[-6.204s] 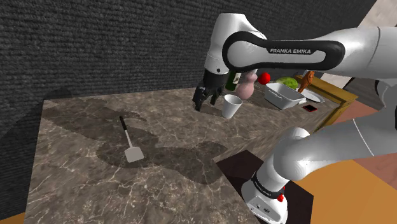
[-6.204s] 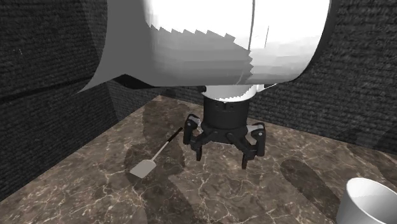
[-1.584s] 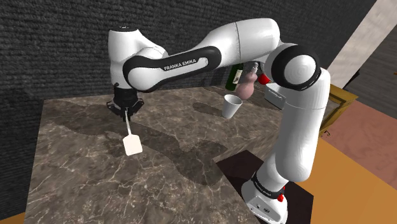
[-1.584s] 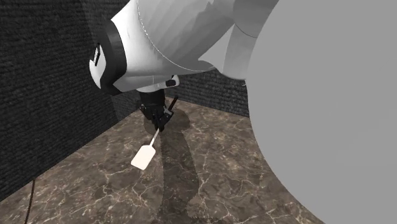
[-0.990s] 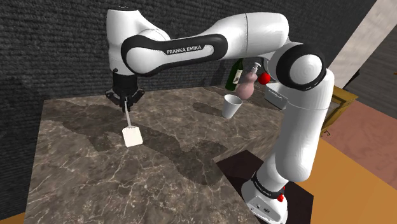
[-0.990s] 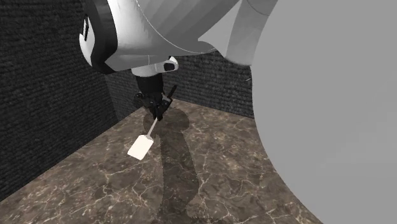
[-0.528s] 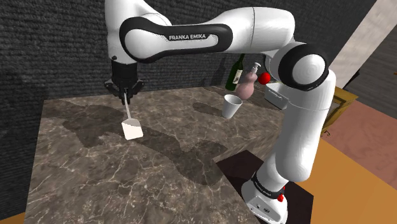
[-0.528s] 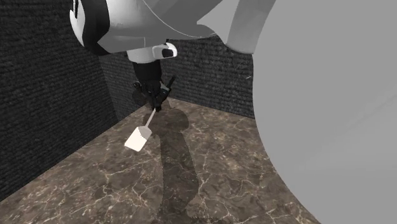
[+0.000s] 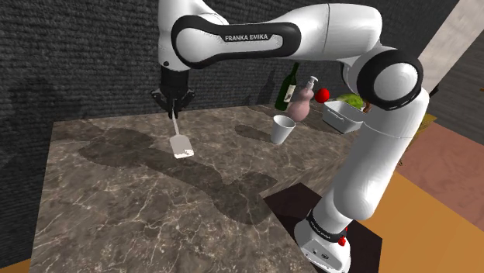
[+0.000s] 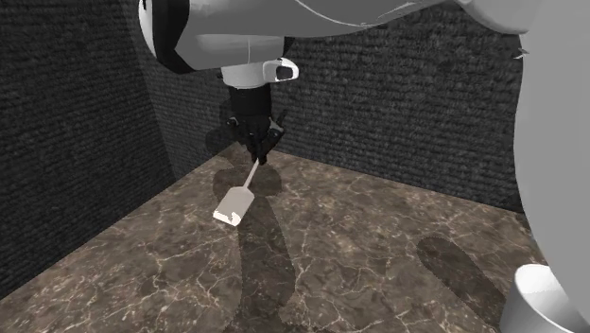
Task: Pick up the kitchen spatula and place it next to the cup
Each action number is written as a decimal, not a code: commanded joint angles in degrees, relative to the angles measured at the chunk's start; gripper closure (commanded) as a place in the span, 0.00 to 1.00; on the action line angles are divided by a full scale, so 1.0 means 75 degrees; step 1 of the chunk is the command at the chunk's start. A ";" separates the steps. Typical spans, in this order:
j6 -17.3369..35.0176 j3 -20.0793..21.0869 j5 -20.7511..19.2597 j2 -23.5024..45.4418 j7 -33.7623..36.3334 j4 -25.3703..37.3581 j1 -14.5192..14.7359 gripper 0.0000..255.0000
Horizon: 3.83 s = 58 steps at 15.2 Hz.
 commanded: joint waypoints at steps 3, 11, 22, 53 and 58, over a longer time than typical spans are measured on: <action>0.0230 -0.0270 0.0315 -0.0618 -0.0802 -0.0748 -0.0485 1.00; 0.0500 -0.0967 0.0729 -0.1527 -0.2386 -0.1810 -0.1264 1.00; 0.0626 -0.2071 0.0890 -0.1952 -0.4483 -0.2317 -0.2200 1.00; 0.2793 -0.2892 0.0879 -0.0968 -0.5994 -0.3493 -0.2902 1.00; 0.3286 -0.2893 0.0866 -0.0706 -0.5984 -0.3724 -0.2901 1.00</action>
